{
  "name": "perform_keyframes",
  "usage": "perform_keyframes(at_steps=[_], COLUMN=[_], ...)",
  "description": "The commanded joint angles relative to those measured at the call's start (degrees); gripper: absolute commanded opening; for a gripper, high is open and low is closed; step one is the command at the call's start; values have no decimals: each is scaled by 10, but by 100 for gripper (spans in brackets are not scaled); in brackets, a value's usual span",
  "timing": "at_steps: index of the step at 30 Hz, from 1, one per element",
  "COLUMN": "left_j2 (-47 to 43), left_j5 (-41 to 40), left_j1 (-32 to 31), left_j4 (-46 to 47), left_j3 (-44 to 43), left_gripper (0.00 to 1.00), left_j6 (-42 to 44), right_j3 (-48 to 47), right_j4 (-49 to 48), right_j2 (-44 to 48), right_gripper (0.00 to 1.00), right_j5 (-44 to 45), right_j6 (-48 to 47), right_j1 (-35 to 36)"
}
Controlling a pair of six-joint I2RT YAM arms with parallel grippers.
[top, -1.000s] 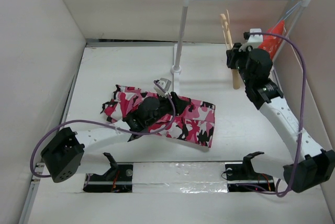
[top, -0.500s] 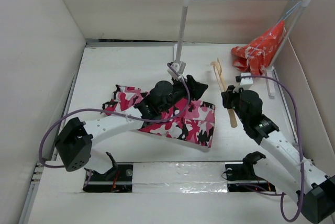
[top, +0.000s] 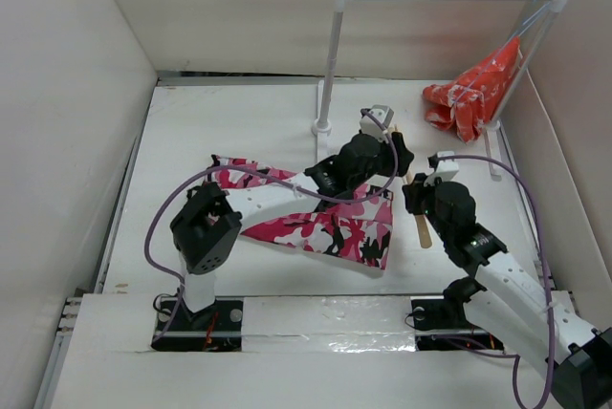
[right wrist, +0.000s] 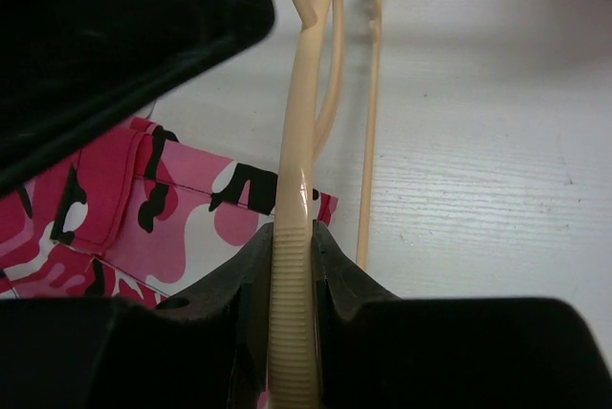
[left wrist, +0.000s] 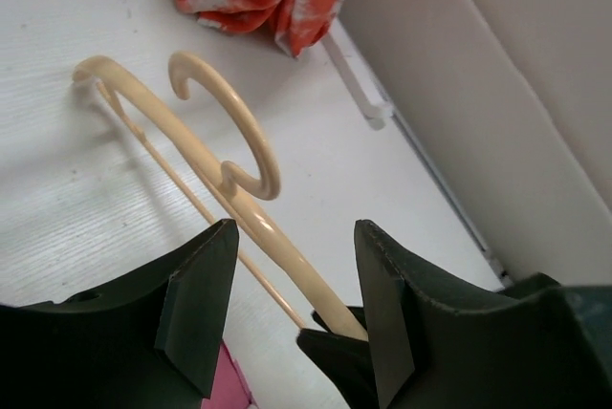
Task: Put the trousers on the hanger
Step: Pick up the hanger from the clothesline, then place the trousers on the hanger.
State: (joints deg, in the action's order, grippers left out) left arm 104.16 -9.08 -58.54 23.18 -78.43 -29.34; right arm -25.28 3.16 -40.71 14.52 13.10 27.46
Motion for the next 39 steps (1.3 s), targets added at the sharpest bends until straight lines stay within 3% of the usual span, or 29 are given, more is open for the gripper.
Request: perform_keyframes(at_steps=[1,11,14,17,18,21,24,28,31,33,36,39], left_j2=[18,82,86,90,88,82,69,40,4,-20,-50,-76], left_j5=[-57,-106,-122,-131,-132,-138,-140,-138,-122,-112,-113,-124], left_j1=[0,0,0,0,0,0,0,-6,-12,-17,-32,-50], left_j4=[-33,-49,-40,-39,-39,-32,-17,12,49,70,102,139], left_j3=[-64,-118,-114,-114,-110,-100,-77,-19,44,76,131,189], left_gripper=[49,42,35,22,12,0,0,0,0,0,0,0], left_j6=[11,13,17,22,22,21,19,7,-21,-51,-79,-120], right_j3=[6,19,22,26,27,31,32,22,-16,-29,-43,-15], right_j4=[-25,-44,-43,-37,-33,-33,-13,10,82,114,150,139], right_j2=[6,5,11,9,10,13,28,52,82,107,137,155], right_gripper=[0,0,0,1,3,12,24,57,77,84,83,65], right_j5=[-9,-22,-21,-34,-35,-34,-33,-48,-65,-78,-84,-105], right_j6=[4,3,5,9,11,14,14,14,5,1,-2,9], right_j1=[4,4,4,4,4,4,4,4,4,4,4,4])
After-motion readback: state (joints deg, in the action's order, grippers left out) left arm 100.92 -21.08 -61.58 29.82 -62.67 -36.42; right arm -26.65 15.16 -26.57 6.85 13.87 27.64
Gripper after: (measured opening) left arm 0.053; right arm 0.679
